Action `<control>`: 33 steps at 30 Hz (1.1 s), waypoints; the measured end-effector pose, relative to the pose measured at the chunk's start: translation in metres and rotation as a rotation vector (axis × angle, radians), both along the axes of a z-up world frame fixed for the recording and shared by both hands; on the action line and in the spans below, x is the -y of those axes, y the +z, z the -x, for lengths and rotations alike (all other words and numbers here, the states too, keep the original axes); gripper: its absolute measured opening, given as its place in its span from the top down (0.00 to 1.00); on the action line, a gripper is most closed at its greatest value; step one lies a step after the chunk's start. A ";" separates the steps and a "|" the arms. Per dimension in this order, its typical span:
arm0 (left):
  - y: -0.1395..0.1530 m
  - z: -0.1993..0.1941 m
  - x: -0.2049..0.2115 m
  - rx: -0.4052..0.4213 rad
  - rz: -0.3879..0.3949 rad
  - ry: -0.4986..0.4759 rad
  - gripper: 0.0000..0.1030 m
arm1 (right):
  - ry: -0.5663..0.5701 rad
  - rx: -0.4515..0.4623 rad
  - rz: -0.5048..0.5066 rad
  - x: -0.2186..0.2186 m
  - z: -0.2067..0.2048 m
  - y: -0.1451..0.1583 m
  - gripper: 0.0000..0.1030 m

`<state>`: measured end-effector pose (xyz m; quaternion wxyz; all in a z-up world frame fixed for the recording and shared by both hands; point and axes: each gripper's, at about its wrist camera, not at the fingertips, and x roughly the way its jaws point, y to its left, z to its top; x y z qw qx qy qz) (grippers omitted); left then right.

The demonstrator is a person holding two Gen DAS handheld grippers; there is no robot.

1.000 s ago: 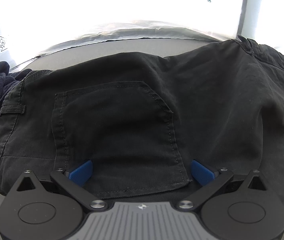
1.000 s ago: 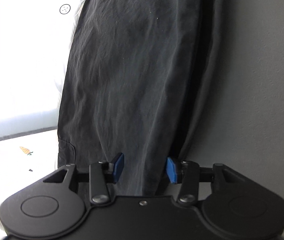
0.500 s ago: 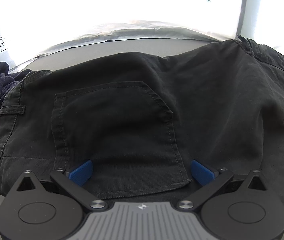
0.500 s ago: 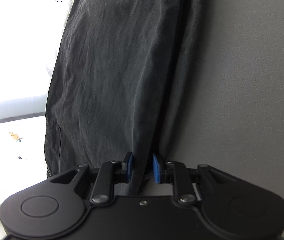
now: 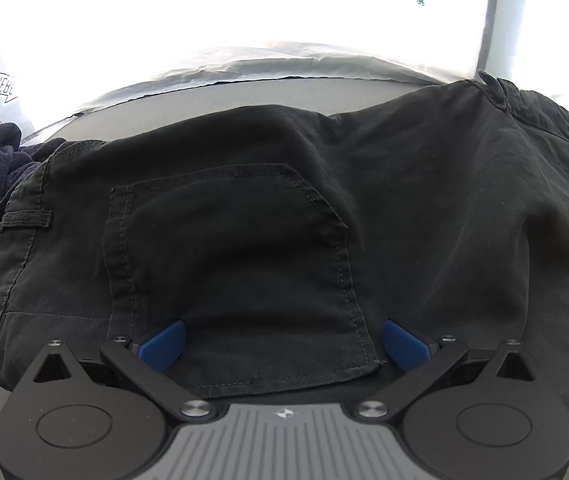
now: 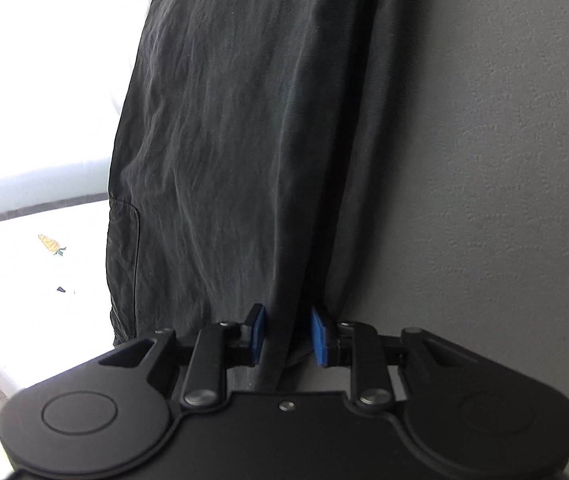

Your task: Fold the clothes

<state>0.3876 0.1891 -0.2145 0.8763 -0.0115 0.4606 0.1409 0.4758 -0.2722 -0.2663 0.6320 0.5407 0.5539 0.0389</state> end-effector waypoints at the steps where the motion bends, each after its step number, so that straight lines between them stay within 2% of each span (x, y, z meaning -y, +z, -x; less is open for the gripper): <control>1: 0.000 0.000 0.000 -0.002 0.000 0.001 0.00 | 0.017 0.012 0.001 0.004 0.001 0.003 0.72; 2: 0.000 -0.001 0.000 -0.005 0.001 0.001 0.00 | 0.028 0.026 0.017 0.010 0.001 0.008 0.70; 4: 0.001 -0.001 0.000 -0.008 0.001 0.003 0.00 | 0.020 0.059 0.126 0.028 0.002 0.024 0.51; 8: 0.001 -0.002 0.000 -0.019 0.000 0.015 0.00 | -0.083 0.196 0.419 0.074 -0.004 0.059 0.51; 12: 0.003 -0.005 0.001 -0.032 -0.005 0.039 0.00 | -0.138 0.325 0.802 0.109 -0.029 0.078 0.52; 15: 0.003 -0.008 0.001 -0.046 -0.005 0.058 0.00 | -0.136 0.388 0.961 0.127 -0.053 0.077 0.60; 17: 0.004 -0.010 0.001 -0.052 -0.004 0.070 0.00 | -0.132 0.410 1.021 0.137 -0.070 0.070 0.63; 20: 0.004 -0.012 0.003 -0.057 -0.006 0.087 0.00 | -0.094 0.368 1.096 0.143 -0.095 0.054 0.64; 24: 0.004 -0.013 0.006 -0.058 -0.011 0.111 0.00 | -0.051 0.319 1.138 0.145 -0.114 0.037 0.62; 26: 0.003 -0.014 0.007 -0.057 -0.014 0.123 0.00 | -0.047 0.331 1.149 0.145 -0.117 0.034 0.64; 27: 0.003 -0.014 0.008 -0.057 -0.016 0.130 0.00 | -0.035 0.341 1.155 0.145 -0.118 0.035 0.71; 28: 0.003 -0.014 0.009 -0.057 -0.018 0.135 0.00 | -0.017 0.362 1.151 0.146 -0.119 0.036 0.83; 31: 0.004 -0.015 0.010 -0.059 -0.021 0.144 0.00 | 0.045 0.438 1.215 0.141 -0.113 0.051 0.85; 33: 0.005 -0.016 0.011 -0.062 -0.027 0.153 0.00 | 0.034 0.481 1.273 0.139 -0.102 0.065 0.85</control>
